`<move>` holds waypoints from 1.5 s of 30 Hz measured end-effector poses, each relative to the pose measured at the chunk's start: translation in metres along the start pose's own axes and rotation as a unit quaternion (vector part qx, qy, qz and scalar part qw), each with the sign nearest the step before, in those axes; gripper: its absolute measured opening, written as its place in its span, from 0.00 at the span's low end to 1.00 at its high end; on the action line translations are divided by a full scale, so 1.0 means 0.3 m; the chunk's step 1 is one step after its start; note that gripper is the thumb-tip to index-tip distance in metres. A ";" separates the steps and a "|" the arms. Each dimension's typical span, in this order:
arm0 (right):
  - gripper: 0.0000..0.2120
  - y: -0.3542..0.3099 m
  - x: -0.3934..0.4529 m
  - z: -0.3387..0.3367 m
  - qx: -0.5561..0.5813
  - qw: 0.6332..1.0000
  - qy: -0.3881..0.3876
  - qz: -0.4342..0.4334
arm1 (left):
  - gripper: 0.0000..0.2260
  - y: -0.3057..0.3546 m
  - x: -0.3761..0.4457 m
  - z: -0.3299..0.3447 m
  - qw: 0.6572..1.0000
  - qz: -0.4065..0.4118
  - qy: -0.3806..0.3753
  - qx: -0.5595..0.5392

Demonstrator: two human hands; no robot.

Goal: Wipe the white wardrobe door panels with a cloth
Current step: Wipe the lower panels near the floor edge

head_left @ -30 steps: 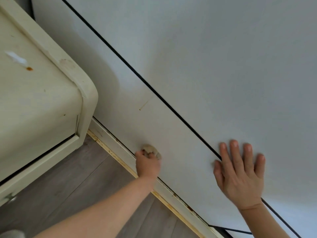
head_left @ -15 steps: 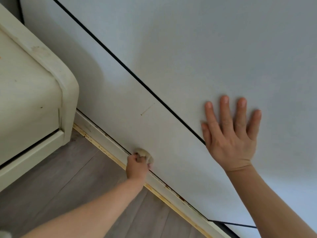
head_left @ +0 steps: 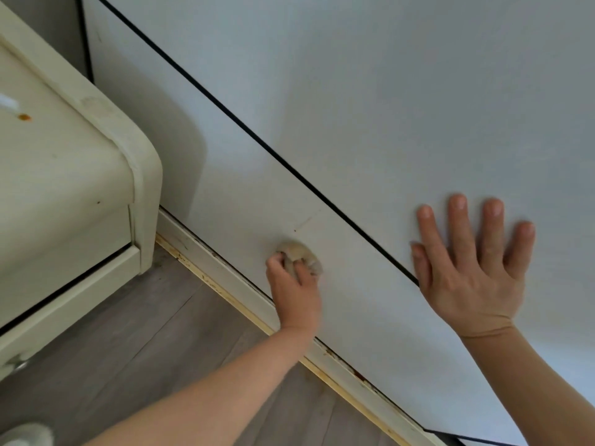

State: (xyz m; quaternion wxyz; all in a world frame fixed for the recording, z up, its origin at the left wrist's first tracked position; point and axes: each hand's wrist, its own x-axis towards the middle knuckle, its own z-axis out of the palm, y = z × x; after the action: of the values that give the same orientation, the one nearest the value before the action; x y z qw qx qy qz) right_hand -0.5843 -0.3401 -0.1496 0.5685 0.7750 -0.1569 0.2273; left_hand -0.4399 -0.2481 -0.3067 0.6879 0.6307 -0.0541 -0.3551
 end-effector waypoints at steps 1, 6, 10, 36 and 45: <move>0.27 0.001 -0.001 0.000 0.000 1.000 -0.002 0.000 | 0.04 -0.060 0.057 -0.039 0.997 -0.070 0.016 0.019; 0.27 -0.002 -0.006 0.005 -0.006 1.000 0.004 0.001 | 0.04 -0.007 0.114 -0.068 0.997 -0.079 0.008 0.008; 0.27 -0.005 0.002 0.001 0.000 1.000 0.000 0.008 | 0.09 0.228 -0.054 0.038 0.978 0.195 -0.064 -0.046; 0.28 -0.004 0.005 -0.003 -0.005 1.000 -0.002 0.004 | 0.09 -0.241 0.156 -0.141 0.977 -0.075 -0.058 0.190; 0.28 0.009 -0.019 -0.013 -0.011 1.000 -0.010 0.005 | 0.06 0.157 -0.027 -0.017 0.975 0.177 -0.126 -0.039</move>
State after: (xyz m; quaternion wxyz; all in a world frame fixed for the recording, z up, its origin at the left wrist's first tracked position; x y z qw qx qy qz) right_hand -0.5913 -0.3374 -0.1494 0.5740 0.7702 -0.1687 0.2210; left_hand -0.4234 -0.2414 -0.2620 0.7517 0.5336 -0.2372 -0.3065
